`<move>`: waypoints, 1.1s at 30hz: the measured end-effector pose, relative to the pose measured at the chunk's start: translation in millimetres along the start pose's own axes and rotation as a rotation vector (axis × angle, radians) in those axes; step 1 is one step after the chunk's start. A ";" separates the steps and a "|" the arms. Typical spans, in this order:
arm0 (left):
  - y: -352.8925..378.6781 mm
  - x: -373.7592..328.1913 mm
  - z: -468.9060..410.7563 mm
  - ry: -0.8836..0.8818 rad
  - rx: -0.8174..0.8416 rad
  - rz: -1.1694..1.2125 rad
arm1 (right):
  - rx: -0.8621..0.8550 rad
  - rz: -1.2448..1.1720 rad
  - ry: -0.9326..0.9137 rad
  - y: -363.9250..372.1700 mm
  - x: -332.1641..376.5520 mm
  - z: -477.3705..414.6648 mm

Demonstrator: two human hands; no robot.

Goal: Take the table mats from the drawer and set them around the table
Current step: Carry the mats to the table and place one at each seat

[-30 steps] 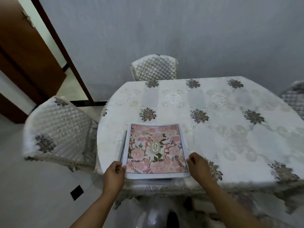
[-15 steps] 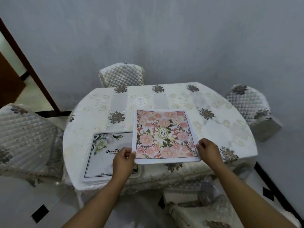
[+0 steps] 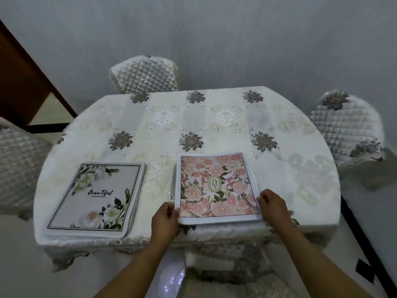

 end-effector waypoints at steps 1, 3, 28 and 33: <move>7.4 2.2 -3.0 -0.006 -0.006 -0.019 | 0.008 0.003 -0.004 2.4 -7.1 -6.4; 21.8 8.7 -8.2 -0.020 -0.015 -0.057 | 0.019 0.029 -0.009 8.6 -19.8 -18.0; 121.5 41.7 -22.3 0.269 0.039 -0.820 | 0.202 0.563 -0.412 86.1 -31.9 -26.0; 122.3 2.6 -65.9 0.250 0.017 -0.737 | 0.238 0.513 -0.504 91.0 13.7 -67.2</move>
Point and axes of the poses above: each hand's wrist, its own z-axis away from the middle knuckle, its own y-axis out of the palm, x = y × z, the point moved 9 cm from there along -z, towards the middle knuckle, and after that the axes turned 6 degrees about x, right-handed, at the moved point
